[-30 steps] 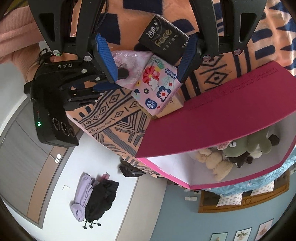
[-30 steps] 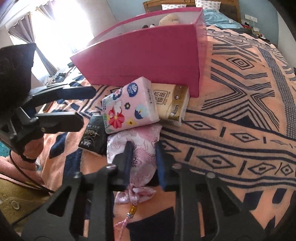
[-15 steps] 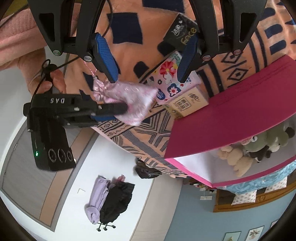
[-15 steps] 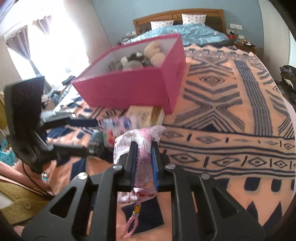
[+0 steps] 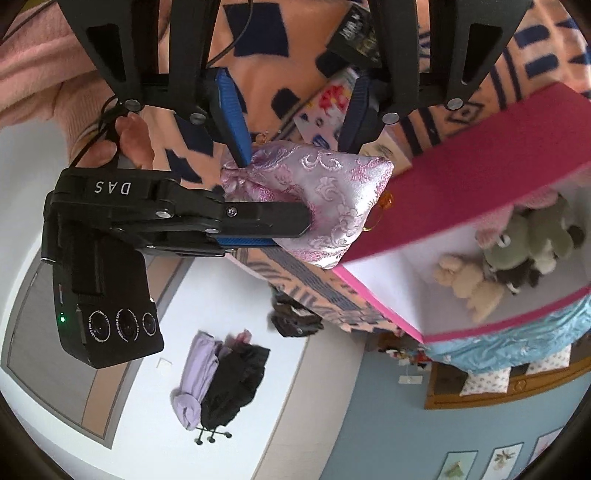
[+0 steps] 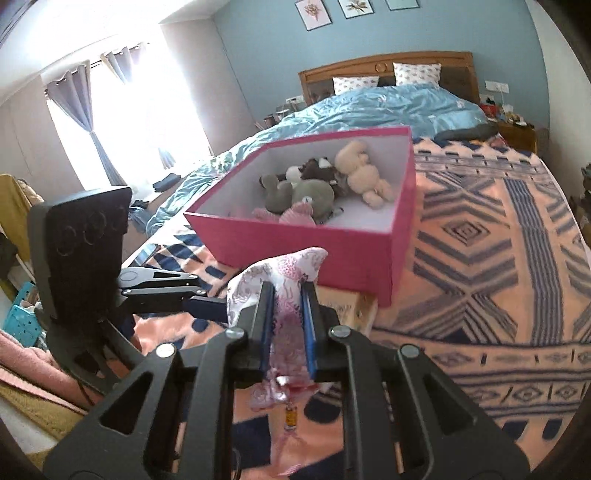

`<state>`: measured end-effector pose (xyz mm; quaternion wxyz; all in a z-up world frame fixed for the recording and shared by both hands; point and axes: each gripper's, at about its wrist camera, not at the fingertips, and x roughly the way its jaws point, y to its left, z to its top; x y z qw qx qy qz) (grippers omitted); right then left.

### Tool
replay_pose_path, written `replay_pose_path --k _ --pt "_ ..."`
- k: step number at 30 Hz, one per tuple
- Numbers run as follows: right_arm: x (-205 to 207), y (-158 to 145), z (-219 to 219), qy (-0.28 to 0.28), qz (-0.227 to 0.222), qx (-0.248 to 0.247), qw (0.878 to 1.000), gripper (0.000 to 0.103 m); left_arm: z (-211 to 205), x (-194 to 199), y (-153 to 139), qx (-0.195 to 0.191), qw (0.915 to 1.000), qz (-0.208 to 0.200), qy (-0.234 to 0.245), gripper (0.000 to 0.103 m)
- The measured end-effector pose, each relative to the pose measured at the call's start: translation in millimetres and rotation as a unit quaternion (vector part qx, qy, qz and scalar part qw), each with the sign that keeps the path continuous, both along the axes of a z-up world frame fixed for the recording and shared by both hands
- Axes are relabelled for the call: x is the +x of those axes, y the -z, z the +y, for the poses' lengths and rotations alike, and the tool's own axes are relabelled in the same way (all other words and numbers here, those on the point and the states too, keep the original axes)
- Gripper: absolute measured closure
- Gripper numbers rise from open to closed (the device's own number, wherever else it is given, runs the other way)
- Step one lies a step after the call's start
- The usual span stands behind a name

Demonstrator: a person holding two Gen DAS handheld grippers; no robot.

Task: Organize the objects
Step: 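Carry the pouch over the pink box with the right gripper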

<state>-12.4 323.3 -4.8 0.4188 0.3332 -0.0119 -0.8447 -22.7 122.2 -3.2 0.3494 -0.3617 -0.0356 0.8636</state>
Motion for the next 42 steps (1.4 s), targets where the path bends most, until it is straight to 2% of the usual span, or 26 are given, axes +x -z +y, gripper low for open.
replay_pose_path --k 13,22,33,38,42 --pt "-40 -54 -43 -0.037 0.085 0.014 0.996 0.086 -29 -47 -46 -0.013 0.9973 0.047 -0.056 0.056" --pt "-82 -75 -70 -0.051 0.119 0.026 0.991 0.086 -43 -90 -63 -0.033 0.9932 0.061 -0.094 0.056" --pt "-140 -66 -95 -0.052 0.119 0.057 0.99 0.086 -51 -152 -50 -0.068 0.9876 0.04 -0.136 0.057" --pt "-160 -52 -103 -0.052 0.097 0.077 0.991 0.086 -51 -172 -33 -0.084 0.9858 0.011 -0.145 0.057" --pt "-168 -40 -110 -0.051 0.092 0.106 0.989 0.086 -45 -183 -18 -0.12 0.9812 -0.015 -0.15 0.057"
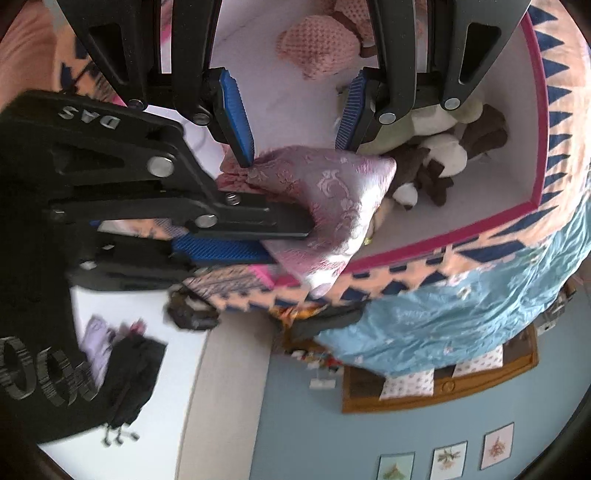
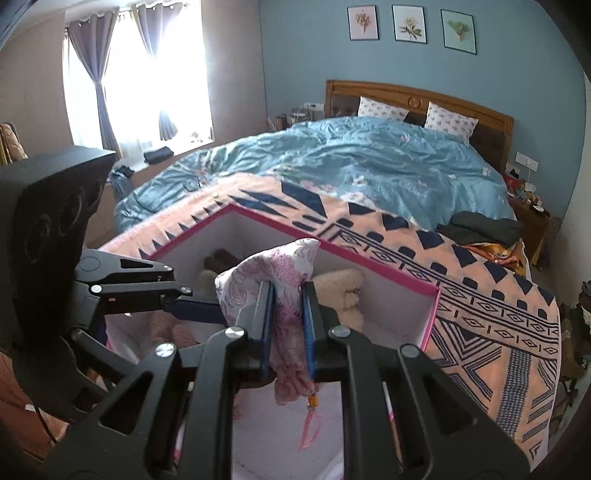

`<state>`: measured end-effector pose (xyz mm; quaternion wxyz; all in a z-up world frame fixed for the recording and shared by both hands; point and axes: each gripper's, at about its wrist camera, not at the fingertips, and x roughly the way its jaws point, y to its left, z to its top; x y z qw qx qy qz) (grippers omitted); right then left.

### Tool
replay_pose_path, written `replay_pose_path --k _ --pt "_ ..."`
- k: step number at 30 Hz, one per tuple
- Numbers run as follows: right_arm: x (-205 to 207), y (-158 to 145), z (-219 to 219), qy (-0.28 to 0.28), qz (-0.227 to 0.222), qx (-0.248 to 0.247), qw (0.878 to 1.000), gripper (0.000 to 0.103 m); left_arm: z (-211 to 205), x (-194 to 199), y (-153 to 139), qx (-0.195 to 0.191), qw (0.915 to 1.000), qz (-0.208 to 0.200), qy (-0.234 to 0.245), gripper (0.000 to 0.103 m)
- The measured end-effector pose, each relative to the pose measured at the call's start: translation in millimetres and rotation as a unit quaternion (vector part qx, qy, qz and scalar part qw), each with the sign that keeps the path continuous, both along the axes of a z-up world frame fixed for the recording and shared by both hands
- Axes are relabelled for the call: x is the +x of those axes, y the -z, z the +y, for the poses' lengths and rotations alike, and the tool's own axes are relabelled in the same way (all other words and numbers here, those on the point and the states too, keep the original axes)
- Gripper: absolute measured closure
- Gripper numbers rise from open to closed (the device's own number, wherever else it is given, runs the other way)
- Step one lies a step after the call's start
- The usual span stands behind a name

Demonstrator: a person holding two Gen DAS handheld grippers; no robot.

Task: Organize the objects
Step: 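Lower the pouch into the box and open the right gripper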

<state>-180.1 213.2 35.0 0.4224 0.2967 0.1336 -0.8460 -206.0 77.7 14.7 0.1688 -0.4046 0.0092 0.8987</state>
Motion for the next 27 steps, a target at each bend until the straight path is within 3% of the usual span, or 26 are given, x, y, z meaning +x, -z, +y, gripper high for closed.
replay_pose_path --k 7,10,17,27 --pt "-12 17 -9 0.041 0.016 0.066 0.997 0.085 3 -10 11 -0.02 0.9988 -0.043 -0.01 0.056" --pt "-15 18 -5 0.065 0.02 0.075 0.995 0.077 2 -9 12 -0.017 0.9986 -0.049 -0.014 0.055" --pt "-4 12 12 0.069 0.005 0.048 0.996 0.07 -10 8 6 -0.001 0.9993 -0.024 -0.027 0.054" --pt "58 -5 61 0.034 -0.019 -0.046 0.998 0.053 -27 92 -30 0.051 0.9955 0.079 0.015 0.039"
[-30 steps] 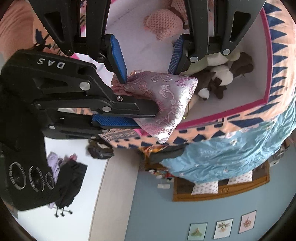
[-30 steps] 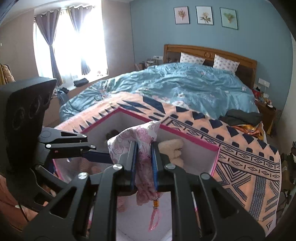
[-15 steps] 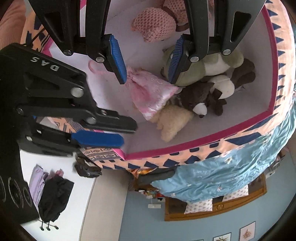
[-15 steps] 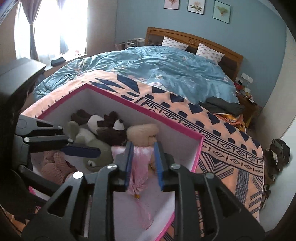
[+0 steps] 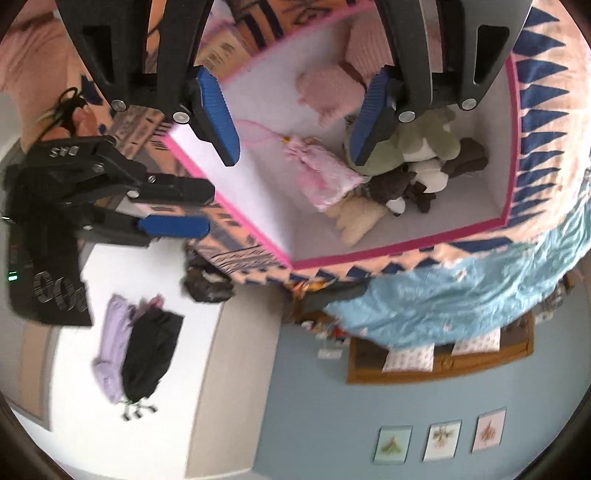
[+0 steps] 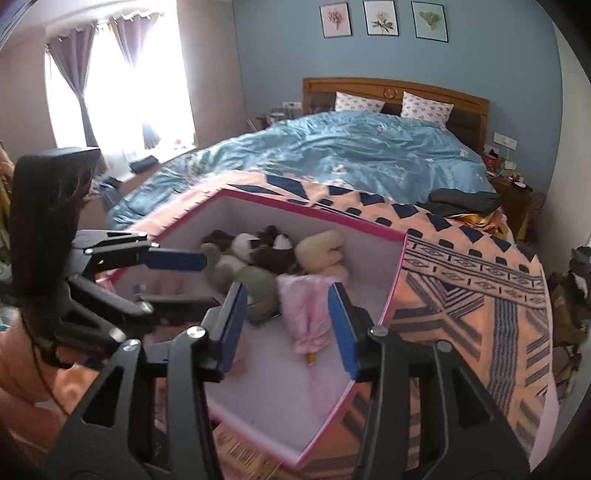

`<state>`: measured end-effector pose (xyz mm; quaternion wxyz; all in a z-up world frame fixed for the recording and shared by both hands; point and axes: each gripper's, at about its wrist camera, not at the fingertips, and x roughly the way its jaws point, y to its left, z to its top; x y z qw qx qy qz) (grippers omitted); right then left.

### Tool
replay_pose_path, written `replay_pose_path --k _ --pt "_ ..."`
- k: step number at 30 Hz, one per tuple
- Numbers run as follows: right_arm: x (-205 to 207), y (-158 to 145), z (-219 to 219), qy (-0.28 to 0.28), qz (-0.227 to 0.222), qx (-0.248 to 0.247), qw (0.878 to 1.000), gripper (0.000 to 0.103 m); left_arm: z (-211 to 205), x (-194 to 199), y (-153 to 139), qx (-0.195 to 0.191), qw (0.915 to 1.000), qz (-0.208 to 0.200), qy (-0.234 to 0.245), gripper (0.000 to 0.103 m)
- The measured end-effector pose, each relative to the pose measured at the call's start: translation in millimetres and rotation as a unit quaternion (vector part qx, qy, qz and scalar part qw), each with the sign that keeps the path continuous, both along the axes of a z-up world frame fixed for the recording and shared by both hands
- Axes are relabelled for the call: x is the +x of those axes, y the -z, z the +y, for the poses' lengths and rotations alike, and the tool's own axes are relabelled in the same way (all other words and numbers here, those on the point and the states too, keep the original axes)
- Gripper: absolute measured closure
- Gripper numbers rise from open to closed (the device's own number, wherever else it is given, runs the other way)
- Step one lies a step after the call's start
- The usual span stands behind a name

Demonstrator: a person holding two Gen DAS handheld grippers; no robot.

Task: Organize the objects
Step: 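Lower the pouch into the box and open the right gripper, then grasp the pink floral tissue pack beside the box with the right gripper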

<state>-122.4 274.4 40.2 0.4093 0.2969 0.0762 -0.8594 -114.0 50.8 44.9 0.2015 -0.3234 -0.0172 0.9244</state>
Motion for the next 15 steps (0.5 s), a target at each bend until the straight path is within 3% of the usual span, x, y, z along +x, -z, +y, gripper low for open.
replay_pose_path --k 4,7,15 --pt "33 7 16 -0.013 -0.01 -0.021 1.0 0.052 2 37 -3 0.004 0.9995 0.027 0.014 0.038" --pt "58 16 25 -0.025 -0.026 -0.037 0.999 0.052 6 52 6 0.004 0.9993 0.021 0.032 0.036" --pt "97 72 38 -0.007 -0.088 -0.016 0.996 0.052 31 70 66 -0.008 0.9956 -0.059 0.072 0.037"
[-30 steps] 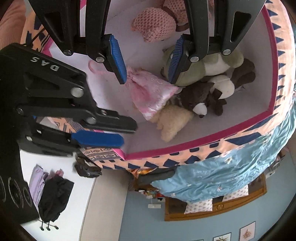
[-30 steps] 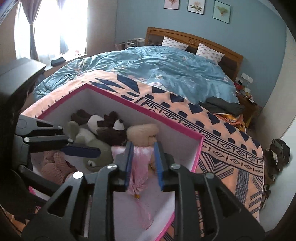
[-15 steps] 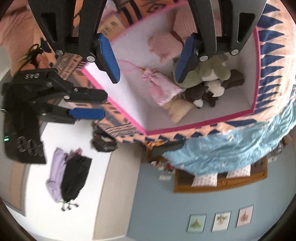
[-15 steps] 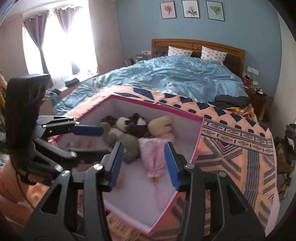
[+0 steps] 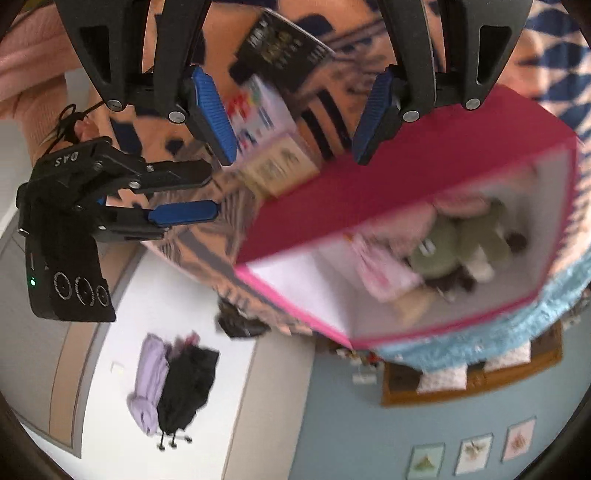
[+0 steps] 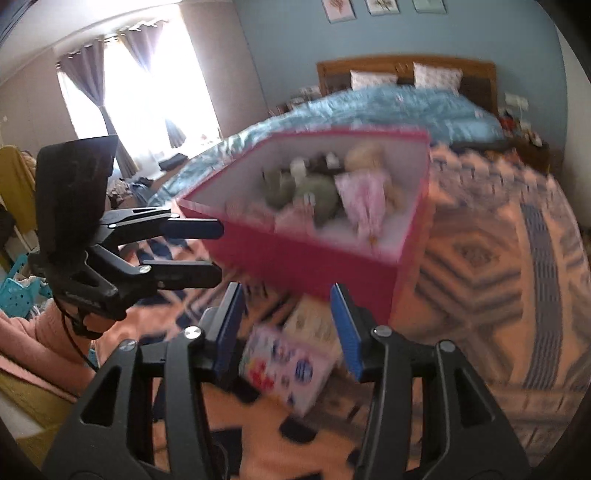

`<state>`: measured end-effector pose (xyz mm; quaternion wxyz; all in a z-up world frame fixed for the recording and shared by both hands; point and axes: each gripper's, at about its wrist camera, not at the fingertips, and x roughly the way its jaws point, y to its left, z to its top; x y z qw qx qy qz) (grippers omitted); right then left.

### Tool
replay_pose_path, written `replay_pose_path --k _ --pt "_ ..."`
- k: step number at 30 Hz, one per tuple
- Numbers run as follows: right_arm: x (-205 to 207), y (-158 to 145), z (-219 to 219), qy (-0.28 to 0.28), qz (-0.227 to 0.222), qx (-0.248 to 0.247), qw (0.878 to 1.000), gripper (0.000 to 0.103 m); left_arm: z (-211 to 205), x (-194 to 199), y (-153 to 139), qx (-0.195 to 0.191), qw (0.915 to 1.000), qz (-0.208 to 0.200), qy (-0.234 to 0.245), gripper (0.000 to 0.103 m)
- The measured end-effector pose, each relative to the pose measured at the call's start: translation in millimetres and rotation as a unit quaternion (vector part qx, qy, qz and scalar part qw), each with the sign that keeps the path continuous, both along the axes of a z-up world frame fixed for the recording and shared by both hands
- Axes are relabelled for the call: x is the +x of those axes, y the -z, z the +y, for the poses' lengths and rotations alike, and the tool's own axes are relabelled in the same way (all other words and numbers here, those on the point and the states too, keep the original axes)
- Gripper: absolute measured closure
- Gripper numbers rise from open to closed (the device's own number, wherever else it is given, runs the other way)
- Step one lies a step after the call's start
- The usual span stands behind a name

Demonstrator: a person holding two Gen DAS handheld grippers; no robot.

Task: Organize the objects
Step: 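Grasp the pink floral tissue pack beside the box with the right gripper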

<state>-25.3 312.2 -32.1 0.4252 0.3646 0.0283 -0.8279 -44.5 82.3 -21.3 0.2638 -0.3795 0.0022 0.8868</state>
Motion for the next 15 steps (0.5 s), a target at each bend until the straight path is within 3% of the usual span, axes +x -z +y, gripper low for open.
replay_pose_path --k 6,15 --pt "0 40 14 0.035 -0.071 -0.013 0.997 0.052 9 5 24 0.005 0.9995 -0.031 -0.001 0.037" --pt "1 57 18 0.05 -0.091 -0.021 0.994 0.052 19 14 38 -0.003 0.9989 -0.044 -0.015 0.038"
